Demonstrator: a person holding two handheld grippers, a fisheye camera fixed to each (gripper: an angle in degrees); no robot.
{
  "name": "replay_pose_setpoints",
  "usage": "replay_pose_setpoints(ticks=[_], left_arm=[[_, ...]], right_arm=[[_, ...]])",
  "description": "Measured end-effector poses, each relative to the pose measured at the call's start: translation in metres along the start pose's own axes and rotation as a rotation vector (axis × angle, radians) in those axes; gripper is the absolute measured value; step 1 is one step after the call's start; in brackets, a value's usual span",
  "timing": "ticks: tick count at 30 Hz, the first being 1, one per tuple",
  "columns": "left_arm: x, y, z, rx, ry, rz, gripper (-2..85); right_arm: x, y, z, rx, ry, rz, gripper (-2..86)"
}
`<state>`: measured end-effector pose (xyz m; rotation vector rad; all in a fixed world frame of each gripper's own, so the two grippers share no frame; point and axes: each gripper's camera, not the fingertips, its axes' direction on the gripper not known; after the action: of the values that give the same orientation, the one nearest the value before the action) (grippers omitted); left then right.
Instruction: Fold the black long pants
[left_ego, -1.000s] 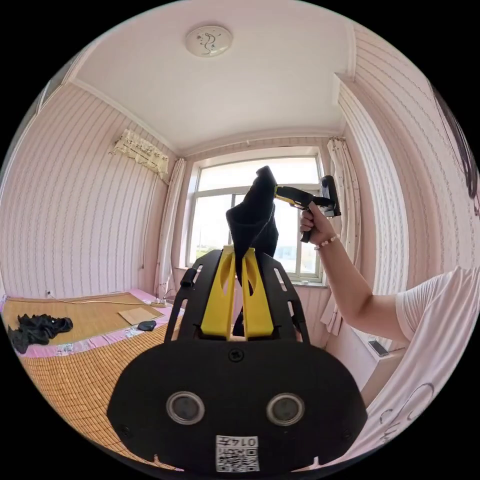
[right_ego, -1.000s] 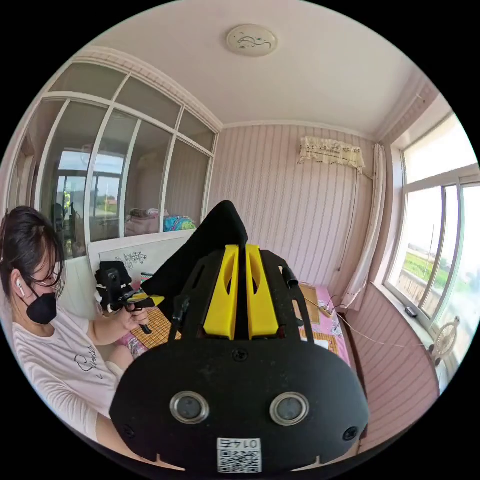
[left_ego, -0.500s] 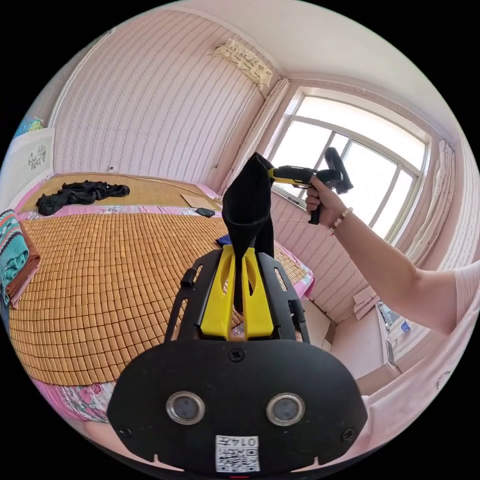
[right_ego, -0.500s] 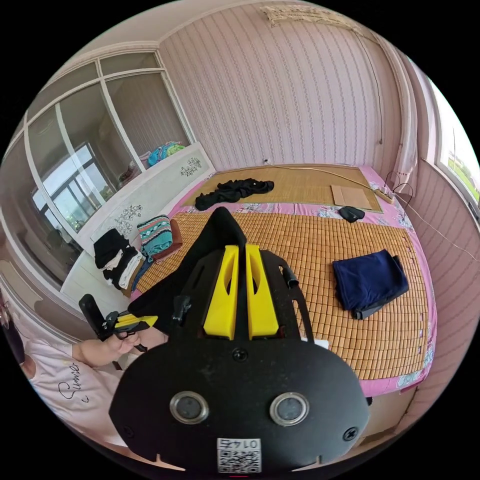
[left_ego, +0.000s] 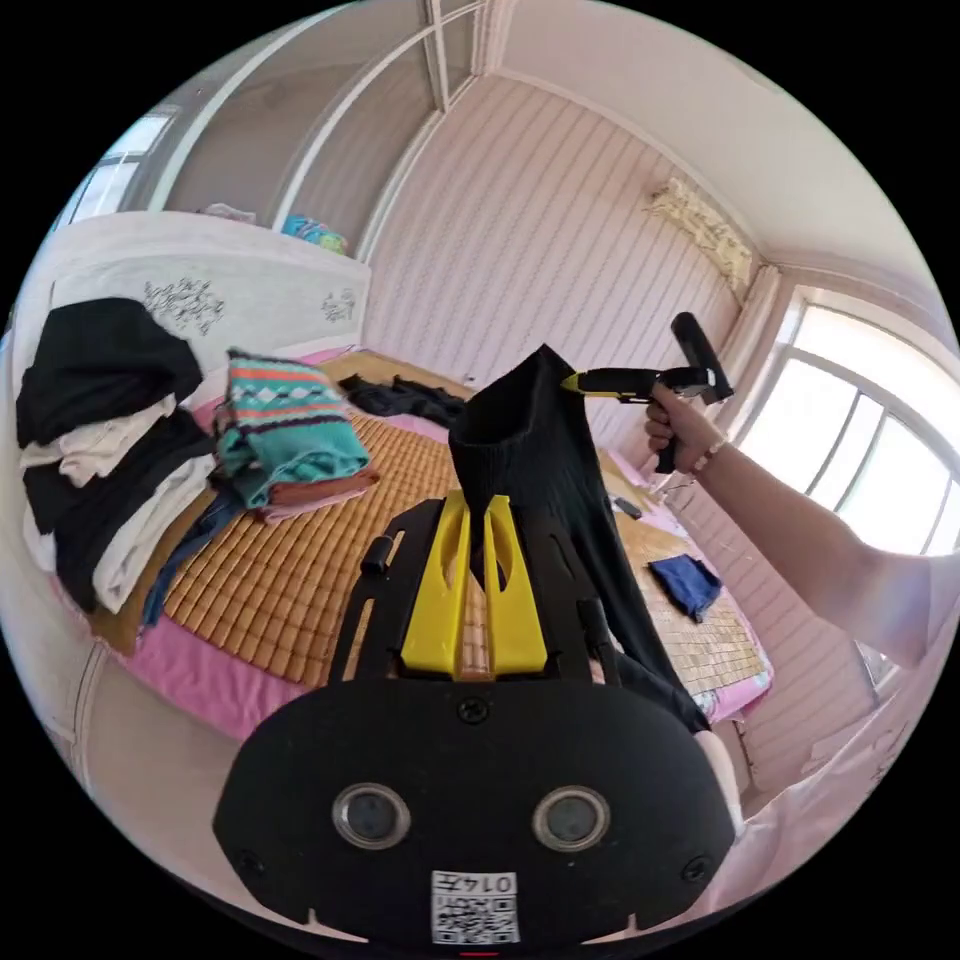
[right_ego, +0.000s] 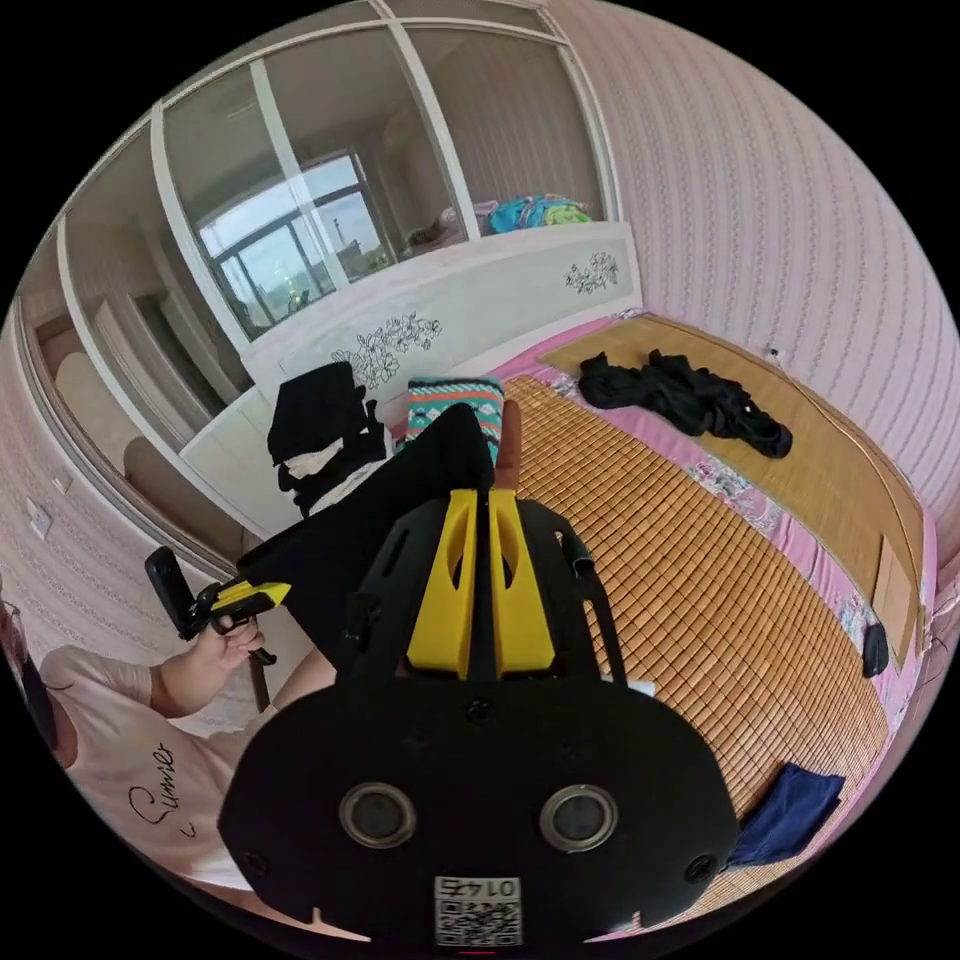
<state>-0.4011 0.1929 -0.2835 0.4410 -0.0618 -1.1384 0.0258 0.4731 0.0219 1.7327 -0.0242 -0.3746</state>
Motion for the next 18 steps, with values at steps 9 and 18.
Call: replay_pose_setpoints(ticks=[9, 18], left_arm=[[-0.170, 0.163, 0.061, -0.463, -0.300, -0.253, 3.9], [-0.126, 0.126, 0.110, -0.388, -0.276, -0.024, 4.8]], right_arm=[[0.043, 0.120, 0.126, -0.265, -0.134, 0.146, 9.8], [0.144, 0.411, -0.006, -0.270, 0.218, 0.788, 11.2]])
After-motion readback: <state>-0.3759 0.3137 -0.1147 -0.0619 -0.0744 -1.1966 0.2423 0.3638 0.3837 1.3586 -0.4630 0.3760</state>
